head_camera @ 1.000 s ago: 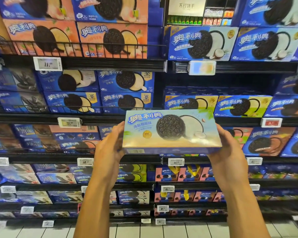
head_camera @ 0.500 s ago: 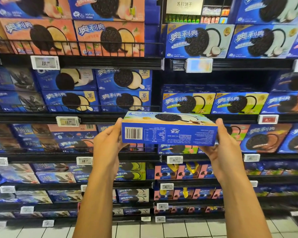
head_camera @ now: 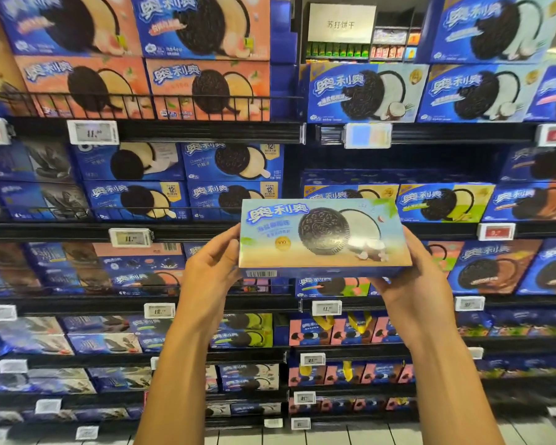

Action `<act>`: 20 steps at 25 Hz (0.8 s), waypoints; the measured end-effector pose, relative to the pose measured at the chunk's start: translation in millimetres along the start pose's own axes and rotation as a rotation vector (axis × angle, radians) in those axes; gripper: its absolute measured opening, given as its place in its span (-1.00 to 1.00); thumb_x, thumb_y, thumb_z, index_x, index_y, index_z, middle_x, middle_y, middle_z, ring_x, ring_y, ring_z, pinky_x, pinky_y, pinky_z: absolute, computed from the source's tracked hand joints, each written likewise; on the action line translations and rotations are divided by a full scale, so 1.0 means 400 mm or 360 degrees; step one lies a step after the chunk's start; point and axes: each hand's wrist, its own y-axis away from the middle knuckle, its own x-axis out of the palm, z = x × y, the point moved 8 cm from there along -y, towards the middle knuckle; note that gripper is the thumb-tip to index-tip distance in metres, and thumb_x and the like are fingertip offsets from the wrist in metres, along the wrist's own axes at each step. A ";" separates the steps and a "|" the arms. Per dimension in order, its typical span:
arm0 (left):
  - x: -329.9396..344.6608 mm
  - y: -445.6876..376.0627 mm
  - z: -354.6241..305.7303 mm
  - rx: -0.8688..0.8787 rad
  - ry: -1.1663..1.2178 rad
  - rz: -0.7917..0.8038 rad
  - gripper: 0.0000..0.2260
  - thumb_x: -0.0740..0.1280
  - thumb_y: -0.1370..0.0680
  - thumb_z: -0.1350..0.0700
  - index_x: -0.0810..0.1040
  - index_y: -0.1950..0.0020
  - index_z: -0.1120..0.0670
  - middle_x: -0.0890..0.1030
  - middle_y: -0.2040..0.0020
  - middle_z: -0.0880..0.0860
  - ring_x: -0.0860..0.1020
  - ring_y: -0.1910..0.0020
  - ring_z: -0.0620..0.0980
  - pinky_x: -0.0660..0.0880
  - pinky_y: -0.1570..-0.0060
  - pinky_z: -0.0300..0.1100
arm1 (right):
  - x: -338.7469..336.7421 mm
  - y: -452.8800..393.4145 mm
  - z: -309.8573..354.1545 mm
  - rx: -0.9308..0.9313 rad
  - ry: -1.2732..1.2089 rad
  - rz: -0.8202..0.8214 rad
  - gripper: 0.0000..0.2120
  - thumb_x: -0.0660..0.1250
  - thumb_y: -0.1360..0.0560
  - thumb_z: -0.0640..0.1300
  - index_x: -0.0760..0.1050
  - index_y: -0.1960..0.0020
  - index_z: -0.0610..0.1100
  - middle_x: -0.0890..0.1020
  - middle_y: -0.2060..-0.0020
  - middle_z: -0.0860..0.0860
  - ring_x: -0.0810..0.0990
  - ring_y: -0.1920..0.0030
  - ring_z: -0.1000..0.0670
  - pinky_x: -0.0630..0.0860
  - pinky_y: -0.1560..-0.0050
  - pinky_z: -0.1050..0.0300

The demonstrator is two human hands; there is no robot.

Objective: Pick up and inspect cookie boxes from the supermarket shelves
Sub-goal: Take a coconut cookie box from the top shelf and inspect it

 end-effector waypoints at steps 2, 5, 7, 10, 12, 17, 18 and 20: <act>0.000 0.003 0.010 -0.0001 0.0091 0.0037 -0.75 0.35 -0.48 -0.02 0.68 -0.12 -0.11 0.69 -0.13 -0.05 0.66 -0.08 -0.08 0.60 0.10 -0.24 | 0.001 0.001 0.000 0.0001 -0.0068 0.0039 -0.65 0.13 -0.67 -0.09 0.51 -0.40 -0.02 0.66 -0.23 -0.05 0.66 -0.09 -0.01 0.63 0.07 0.10; -0.005 0.008 0.036 -0.0026 0.0280 0.0026 -0.75 0.32 -0.51 0.10 0.67 -0.14 -0.08 0.68 -0.17 -0.01 0.65 -0.11 -0.02 0.62 0.07 -0.19 | 0.002 0.007 -0.003 -0.0031 -0.0186 0.0081 -0.64 0.15 -0.64 -0.12 0.49 -0.41 -0.03 0.65 -0.25 -0.05 0.67 -0.10 -0.01 0.64 0.10 0.14; -0.013 0.007 0.051 -0.0058 0.0398 -0.0020 -0.72 0.30 -0.52 0.14 0.60 -0.21 -0.02 0.68 -0.17 0.02 0.66 -0.09 -0.02 0.62 0.12 -0.21 | 0.005 0.011 -0.004 -0.0047 -0.0222 0.0116 -0.63 0.20 -0.62 -0.10 0.49 -0.41 -0.02 0.64 -0.27 -0.06 0.66 -0.14 -0.03 0.62 0.07 0.13; -0.020 -0.003 0.066 -0.0123 0.0544 -0.0055 -0.73 0.21 -0.62 0.24 0.53 -0.29 0.06 0.70 -0.12 0.05 0.68 0.00 -0.03 0.62 0.19 -0.21 | 0.013 0.016 -0.014 0.0028 -0.0333 0.0145 -0.57 0.28 -0.56 -0.08 0.47 -0.43 -0.04 0.63 -0.28 -0.08 0.66 -0.12 -0.03 0.64 0.09 0.14; -0.018 -0.007 0.071 -0.0154 0.0601 -0.0054 -0.73 0.19 -0.63 0.24 0.53 -0.30 0.07 0.70 -0.11 0.07 0.68 0.02 -0.03 0.63 0.19 -0.20 | 0.017 0.020 -0.035 0.0171 -0.0464 0.0146 -0.57 0.31 -0.54 -0.05 0.53 -0.38 -0.11 0.63 -0.28 -0.12 0.68 -0.11 -0.05 0.64 0.04 0.13; -0.008 -0.015 0.070 -0.0144 0.0653 -0.0036 -0.66 0.27 -0.53 0.14 0.52 -0.30 0.08 0.69 -0.11 0.07 0.67 0.02 -0.03 0.64 0.15 -0.18 | 0.025 0.019 -0.060 0.0306 -0.0470 0.0239 -0.64 0.27 -0.56 0.03 0.65 -0.24 -0.10 0.63 -0.27 -0.15 0.68 -0.14 -0.12 0.61 -0.17 -0.05; -0.006 -0.018 0.074 -0.0148 0.0644 -0.0034 -0.65 0.28 -0.52 0.14 0.52 -0.31 0.09 0.69 -0.12 0.08 0.67 0.01 -0.03 0.64 0.15 -0.18 | 0.024 0.016 -0.060 0.0302 -0.0461 0.0252 -0.63 0.26 -0.56 0.05 0.64 -0.26 -0.08 0.62 -0.28 -0.14 0.67 -0.17 -0.14 0.56 -0.25 -0.13; -0.001 -0.024 0.083 -0.0165 0.0624 -0.0032 -0.66 0.26 -0.55 0.16 0.50 -0.33 0.10 0.69 -0.14 0.08 0.66 0.00 -0.02 0.64 0.15 -0.18 | 0.023 0.015 -0.058 0.0310 -0.0466 0.0270 -0.60 0.25 -0.56 0.08 0.61 -0.30 -0.06 0.60 -0.31 -0.15 0.63 -0.23 -0.19 0.46 -0.34 -0.22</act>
